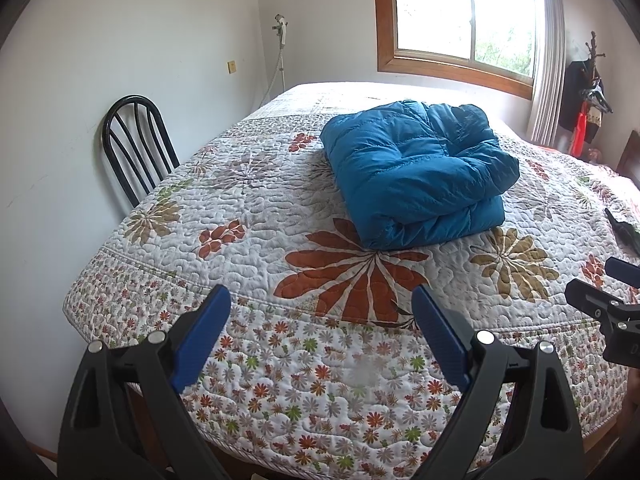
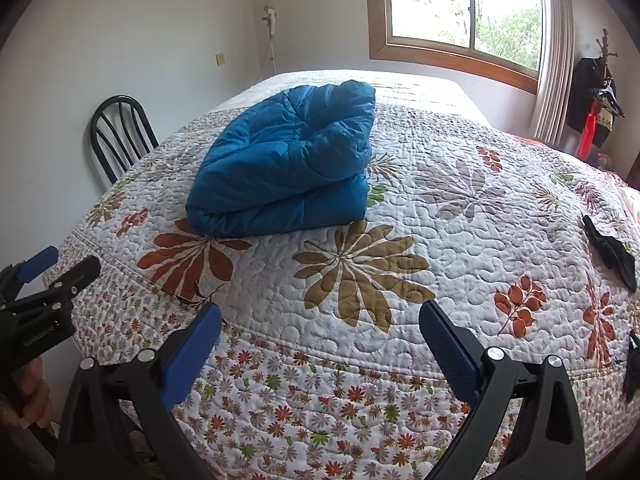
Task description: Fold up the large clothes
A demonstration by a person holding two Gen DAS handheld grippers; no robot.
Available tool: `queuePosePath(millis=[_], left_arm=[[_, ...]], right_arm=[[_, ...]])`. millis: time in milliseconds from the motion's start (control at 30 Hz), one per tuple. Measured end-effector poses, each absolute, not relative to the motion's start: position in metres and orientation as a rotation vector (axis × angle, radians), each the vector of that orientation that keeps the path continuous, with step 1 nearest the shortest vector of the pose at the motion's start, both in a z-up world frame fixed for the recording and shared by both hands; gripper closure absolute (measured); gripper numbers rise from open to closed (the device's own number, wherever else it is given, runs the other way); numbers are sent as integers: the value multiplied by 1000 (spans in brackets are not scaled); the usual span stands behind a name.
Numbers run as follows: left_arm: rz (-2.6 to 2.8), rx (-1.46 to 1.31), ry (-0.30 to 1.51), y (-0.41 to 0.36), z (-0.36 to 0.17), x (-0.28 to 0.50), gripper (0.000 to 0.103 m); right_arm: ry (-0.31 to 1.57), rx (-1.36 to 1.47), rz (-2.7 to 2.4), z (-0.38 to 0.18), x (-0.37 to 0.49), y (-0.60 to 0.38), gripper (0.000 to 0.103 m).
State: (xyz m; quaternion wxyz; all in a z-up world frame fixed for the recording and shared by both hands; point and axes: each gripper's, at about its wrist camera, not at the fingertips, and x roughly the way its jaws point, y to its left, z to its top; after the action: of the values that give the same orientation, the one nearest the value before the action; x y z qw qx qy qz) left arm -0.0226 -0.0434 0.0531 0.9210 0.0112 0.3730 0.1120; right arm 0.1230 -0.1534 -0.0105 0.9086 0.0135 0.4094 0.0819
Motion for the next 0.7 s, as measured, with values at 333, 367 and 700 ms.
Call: queuePosePath(millis=[333,367,700], left_arm=[[227,23,770,-44,52,-21,12],[227,22,771,-44,52,-21,12],[226,22,771,-44,51,-20,12]], right_arm=[[847,22,165,-12,125,-153,4],[849,20,164,-12,125,-153,4],[847,22,169,-13,125,-153,4]])
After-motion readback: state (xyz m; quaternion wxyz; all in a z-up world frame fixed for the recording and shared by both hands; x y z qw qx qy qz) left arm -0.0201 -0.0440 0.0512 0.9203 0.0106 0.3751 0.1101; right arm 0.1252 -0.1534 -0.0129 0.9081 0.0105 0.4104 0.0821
